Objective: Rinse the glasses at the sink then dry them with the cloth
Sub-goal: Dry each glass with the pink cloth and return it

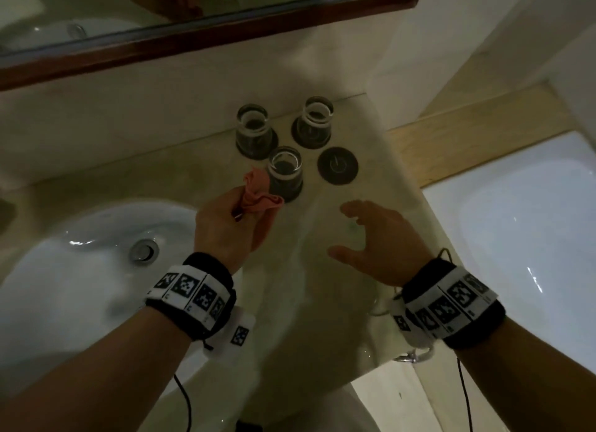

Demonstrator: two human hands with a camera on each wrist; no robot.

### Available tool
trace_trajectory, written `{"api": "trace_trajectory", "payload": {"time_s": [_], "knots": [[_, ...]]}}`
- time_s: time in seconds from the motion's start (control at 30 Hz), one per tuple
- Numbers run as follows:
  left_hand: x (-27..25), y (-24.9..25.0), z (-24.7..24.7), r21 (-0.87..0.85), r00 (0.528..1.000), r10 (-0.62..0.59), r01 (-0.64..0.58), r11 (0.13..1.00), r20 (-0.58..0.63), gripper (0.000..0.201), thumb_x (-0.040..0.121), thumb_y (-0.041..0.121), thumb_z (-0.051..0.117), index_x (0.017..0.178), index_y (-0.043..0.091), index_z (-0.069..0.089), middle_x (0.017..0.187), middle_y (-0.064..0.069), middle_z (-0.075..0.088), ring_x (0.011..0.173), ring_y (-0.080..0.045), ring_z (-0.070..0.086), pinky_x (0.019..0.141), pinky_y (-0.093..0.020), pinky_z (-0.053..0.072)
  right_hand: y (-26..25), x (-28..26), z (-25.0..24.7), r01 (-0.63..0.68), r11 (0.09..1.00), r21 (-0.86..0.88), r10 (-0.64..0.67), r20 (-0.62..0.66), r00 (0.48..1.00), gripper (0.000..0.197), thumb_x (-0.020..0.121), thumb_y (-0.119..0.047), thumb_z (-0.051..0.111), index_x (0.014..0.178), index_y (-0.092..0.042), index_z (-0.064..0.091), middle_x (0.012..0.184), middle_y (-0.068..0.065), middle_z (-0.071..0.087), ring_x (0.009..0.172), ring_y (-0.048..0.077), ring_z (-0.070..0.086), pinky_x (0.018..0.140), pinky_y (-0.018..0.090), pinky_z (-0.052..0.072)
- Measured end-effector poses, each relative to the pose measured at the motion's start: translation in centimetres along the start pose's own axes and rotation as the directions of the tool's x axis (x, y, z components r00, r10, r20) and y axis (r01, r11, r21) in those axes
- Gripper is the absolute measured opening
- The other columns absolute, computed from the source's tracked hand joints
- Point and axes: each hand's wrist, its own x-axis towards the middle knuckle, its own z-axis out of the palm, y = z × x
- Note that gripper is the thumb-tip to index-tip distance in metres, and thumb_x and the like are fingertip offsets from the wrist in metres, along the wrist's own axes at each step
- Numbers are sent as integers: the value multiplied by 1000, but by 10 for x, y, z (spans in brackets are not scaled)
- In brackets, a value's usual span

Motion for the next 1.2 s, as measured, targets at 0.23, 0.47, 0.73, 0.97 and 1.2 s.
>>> {"api": "trace_trajectory", "payload": {"time_s": [0.23, 0.47, 0.73, 0.97, 1.2], "knots": [[-22, -7, 19, 8, 971, 111, -115, 993, 210, 9, 92, 28, 68, 98, 28, 74, 72, 16, 69, 64, 7, 63, 57, -7, 45, 14, -30, 39, -146, 970, -195, 190, 228, 955, 101, 67, -70, 77, 148, -27, 36, 138, 1, 52, 121, 24, 55, 98, 36, 47], [-29, -17, 18, -130, 943, 68, -27, 991, 327, 16, 90, 15, 71, 104, 19, 75, 74, 16, 73, 68, 0, 66, 68, -21, 50, 15, -32, 50, -189, 974, -122, 203, 124, 971, 80, 67, -50, 86, 135, -23, 50, 126, 3, 55, 112, 26, 57, 93, 36, 50], [-43, -1, -45, -317, 936, 156, -51, 947, 316, 35, 73, 3, 80, 101, 23, 76, 93, -7, 71, 80, -19, 65, 76, -31, 53, -62, -31, 14, 348, 909, 228, -293, -241, 925, 80, 62, -47, 82, 132, -32, 49, 123, -9, 56, 105, 12, 60, 82, 30, 54], [-72, 9, -144, -420, 962, 251, -185, 888, 108, 37, 70, -9, 78, 102, 10, 73, 100, -28, 65, 80, -26, 63, 66, -28, 53, -170, -32, 14, 544, 648, 533, -391, -380, 838, 84, 54, -44, 91, 124, -20, 51, 115, -5, 68, 105, 9, 69, 83, 28, 57], [-109, -3, -239, -507, 959, 253, -282, 815, -127, 32, 69, 17, 81, 96, 3, 71, 79, -8, 70, 63, -19, 61, 59, -27, 48, -271, -39, 43, 605, 336, 722, -466, -430, 773, 71, 59, -31, 91, 121, -18, 58, 124, 5, 69, 119, 19, 66, 99, 36, 55]]}}
